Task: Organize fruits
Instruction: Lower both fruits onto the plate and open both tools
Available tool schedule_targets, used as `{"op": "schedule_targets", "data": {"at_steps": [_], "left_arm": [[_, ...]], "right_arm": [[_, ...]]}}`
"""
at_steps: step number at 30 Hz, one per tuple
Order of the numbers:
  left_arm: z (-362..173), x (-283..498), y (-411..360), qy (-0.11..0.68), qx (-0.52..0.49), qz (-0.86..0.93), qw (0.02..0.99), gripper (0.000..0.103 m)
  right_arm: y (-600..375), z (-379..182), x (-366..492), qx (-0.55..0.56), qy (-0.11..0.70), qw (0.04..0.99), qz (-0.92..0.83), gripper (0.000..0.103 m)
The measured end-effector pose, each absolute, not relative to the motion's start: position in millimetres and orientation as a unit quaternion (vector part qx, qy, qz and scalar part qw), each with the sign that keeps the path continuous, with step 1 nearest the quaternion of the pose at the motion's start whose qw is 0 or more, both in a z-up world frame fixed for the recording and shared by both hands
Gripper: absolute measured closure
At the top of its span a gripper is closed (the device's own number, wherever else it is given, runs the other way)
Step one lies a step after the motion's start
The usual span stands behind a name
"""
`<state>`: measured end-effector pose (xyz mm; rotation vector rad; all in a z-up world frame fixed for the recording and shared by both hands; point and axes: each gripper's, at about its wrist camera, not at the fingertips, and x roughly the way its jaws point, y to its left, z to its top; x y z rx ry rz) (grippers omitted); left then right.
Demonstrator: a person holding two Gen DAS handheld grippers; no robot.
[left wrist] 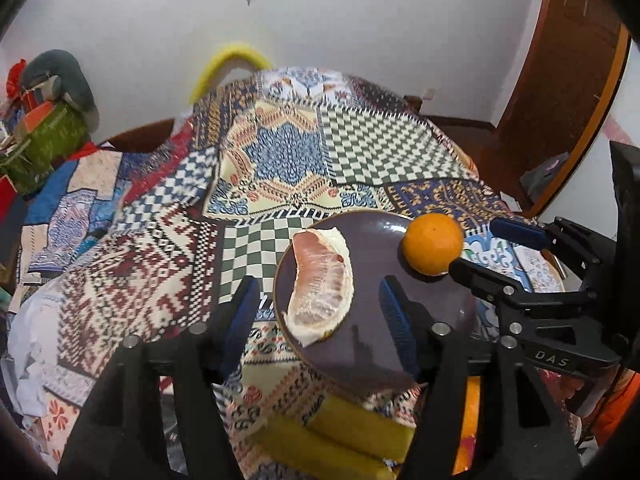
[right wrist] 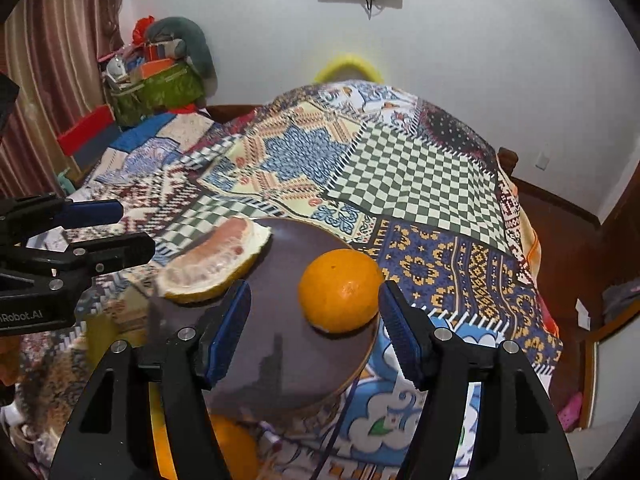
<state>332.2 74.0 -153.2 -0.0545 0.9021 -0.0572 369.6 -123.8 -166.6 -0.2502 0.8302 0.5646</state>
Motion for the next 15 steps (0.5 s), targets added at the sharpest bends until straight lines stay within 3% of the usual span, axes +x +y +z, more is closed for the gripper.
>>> {"op": "schedule_targets", "data": {"at_steps": [15], "left_arm": [[-123.5,244.6,64.8,0.398,-0.019,-0.011,0.917,0.03]], "right_arm": [[-151.3,-139.0,299.0,-0.093,0.371,0.883,0.272,0.037]]}}
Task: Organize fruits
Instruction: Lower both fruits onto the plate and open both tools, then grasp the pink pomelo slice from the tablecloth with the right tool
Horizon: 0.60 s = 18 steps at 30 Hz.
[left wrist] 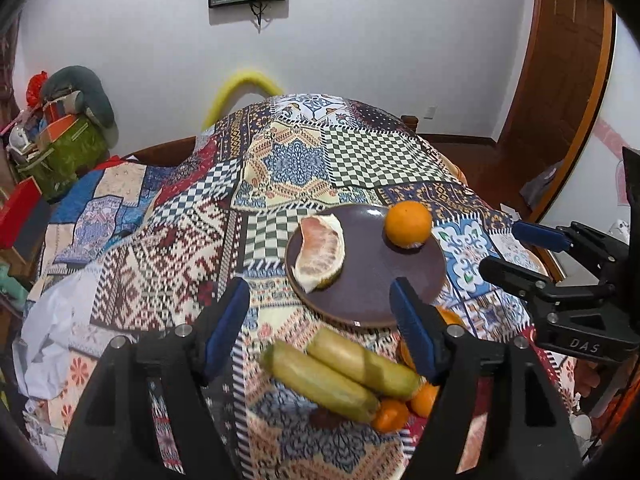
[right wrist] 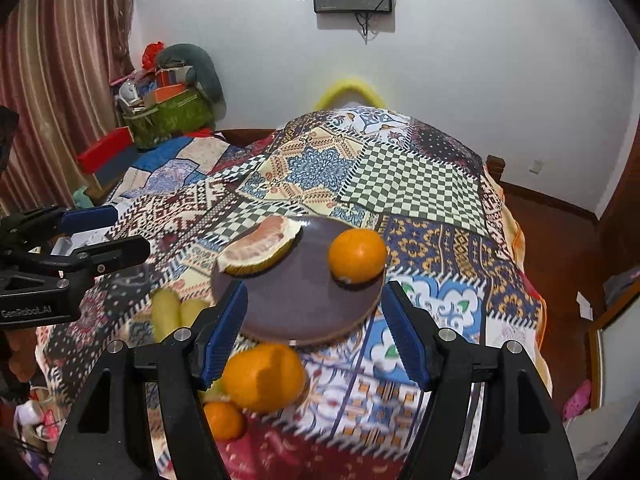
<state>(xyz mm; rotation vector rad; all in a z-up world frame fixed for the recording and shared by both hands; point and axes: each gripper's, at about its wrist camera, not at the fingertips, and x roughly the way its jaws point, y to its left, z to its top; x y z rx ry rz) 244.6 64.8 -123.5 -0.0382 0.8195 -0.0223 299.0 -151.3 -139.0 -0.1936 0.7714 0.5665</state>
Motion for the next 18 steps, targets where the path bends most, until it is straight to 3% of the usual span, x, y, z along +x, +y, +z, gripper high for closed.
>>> {"op": "schedule_targets", "data": {"at_steps": [18], "left_arm": [[-182.9,175.4,61.2,0.455,-0.044,-0.006,0.889,0.029]], "right_arm": [[-168.9,-175.7,219.6,-0.082,0.415,0.863,0.276,0.035]]}}
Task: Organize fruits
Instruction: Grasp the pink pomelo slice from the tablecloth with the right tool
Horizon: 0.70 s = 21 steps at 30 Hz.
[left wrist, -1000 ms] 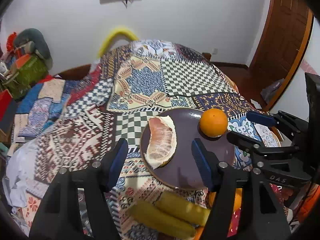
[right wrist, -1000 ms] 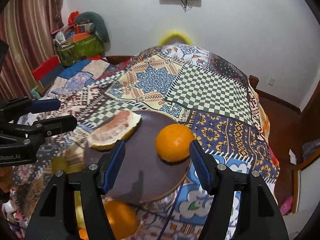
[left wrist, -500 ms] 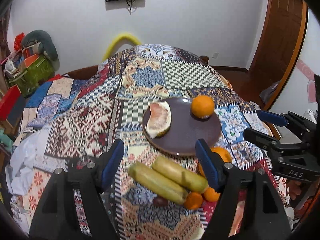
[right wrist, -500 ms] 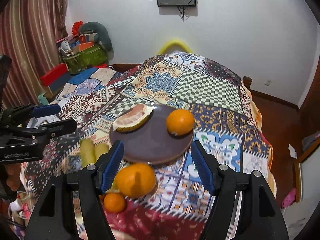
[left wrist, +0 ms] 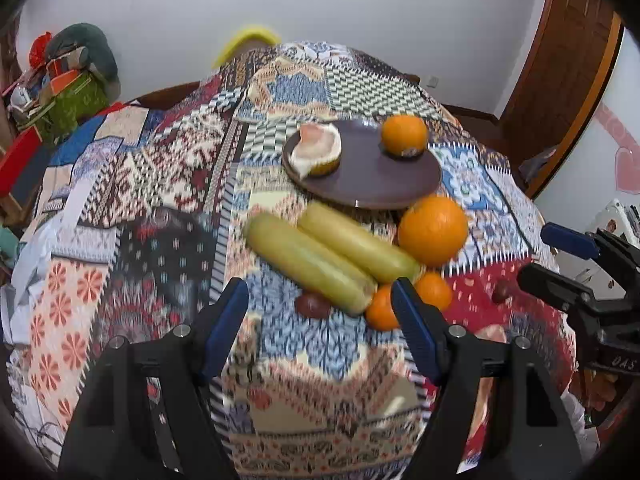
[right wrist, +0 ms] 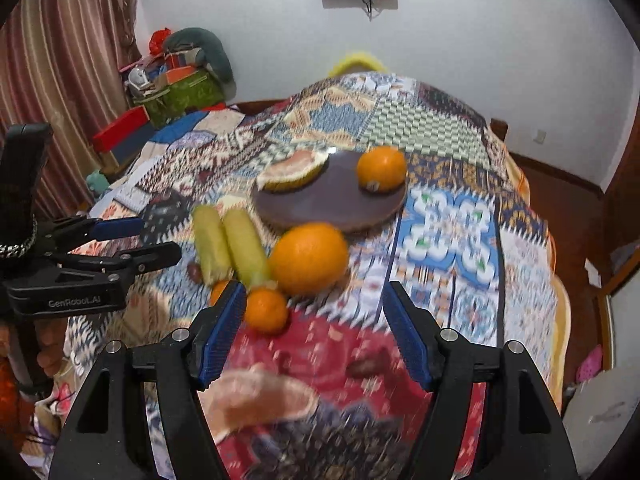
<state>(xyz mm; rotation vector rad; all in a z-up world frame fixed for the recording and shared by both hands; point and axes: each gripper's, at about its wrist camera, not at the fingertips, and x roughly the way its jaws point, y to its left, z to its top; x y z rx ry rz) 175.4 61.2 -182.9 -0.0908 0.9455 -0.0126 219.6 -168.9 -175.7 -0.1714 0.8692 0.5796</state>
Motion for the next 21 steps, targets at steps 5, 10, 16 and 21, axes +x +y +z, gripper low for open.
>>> {"op": "schedule_targets", "data": {"at_steps": [5,10,16,21], "left_arm": [[-193.4,155.7,66.8,0.463,-0.054,0.0,0.885,0.029],[-201.7,142.7,66.2,0.474,-0.065,-0.013,0.878,0.029],[-217.4,131.9,44.4,0.494,-0.043,-0.04,0.868,0.029],[-227.4,131.5,27.7,0.505,-0.03,-0.051,0.861,0.029]], "right_arm": [[-161.0,-191.1,196.0,-0.087,0.437,0.848,0.289,0.034],[-157.7,-212.7,180.8,-0.103,0.459,0.836,0.281,0.033],[-170.8,-219.5,169.6,-0.135,0.461,0.839,0.256,0.032],[-184.1,-226.9,175.2,-0.141,0.47,0.839,0.237,0.032]]}}
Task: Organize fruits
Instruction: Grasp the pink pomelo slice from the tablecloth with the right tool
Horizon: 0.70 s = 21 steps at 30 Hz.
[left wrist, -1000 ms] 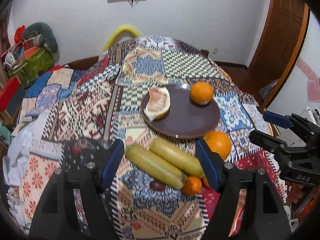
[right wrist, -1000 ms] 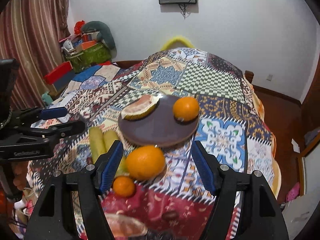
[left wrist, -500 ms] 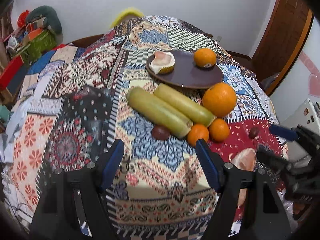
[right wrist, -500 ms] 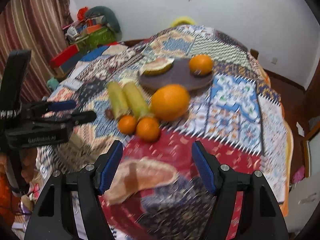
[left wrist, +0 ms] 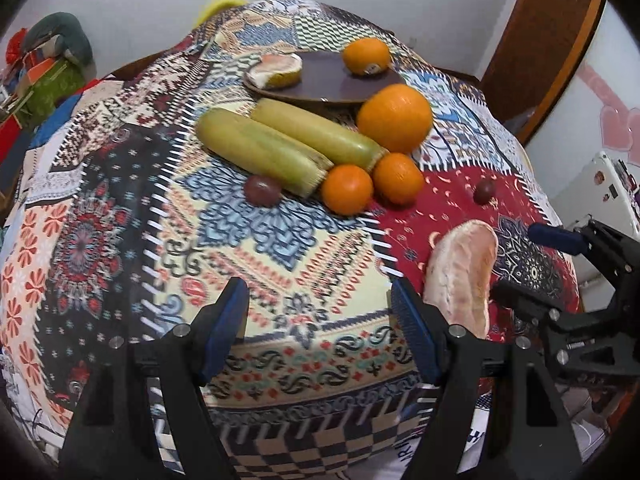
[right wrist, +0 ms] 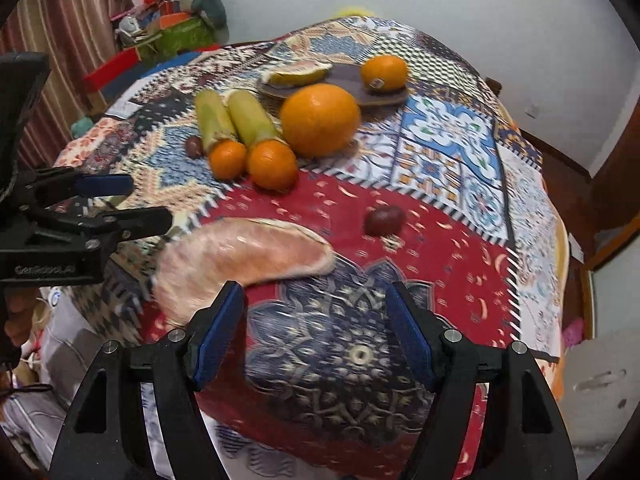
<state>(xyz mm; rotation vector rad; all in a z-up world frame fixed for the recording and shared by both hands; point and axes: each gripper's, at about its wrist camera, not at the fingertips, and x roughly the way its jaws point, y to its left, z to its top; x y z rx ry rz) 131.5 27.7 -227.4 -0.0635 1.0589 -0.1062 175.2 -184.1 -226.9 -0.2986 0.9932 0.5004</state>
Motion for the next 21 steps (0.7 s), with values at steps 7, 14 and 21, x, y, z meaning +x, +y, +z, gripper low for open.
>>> {"op": "schedule_targets", "data": {"at_steps": [7,14,21], "left_arm": [[-230.8,133.6,13.7,0.507,-0.013,-0.06,0.86,0.023],[-230.8,140.9,12.0,0.505,-0.015,-0.063,0.861,0.022],[-220.9,141.6,48.8,0.485,-0.051,-0.019,0.873,0.022]], "right_arm": [[-182.6,-232.6,200.2,-0.129,0.473,0.84,0.233,0.032],[-177.5,-218.8,216.4,-0.124,0.456,0.851,0.231,0.032],[-174.5,-209.7,207.5,-0.078,0.476,0.833,0.27,0.032]]}}
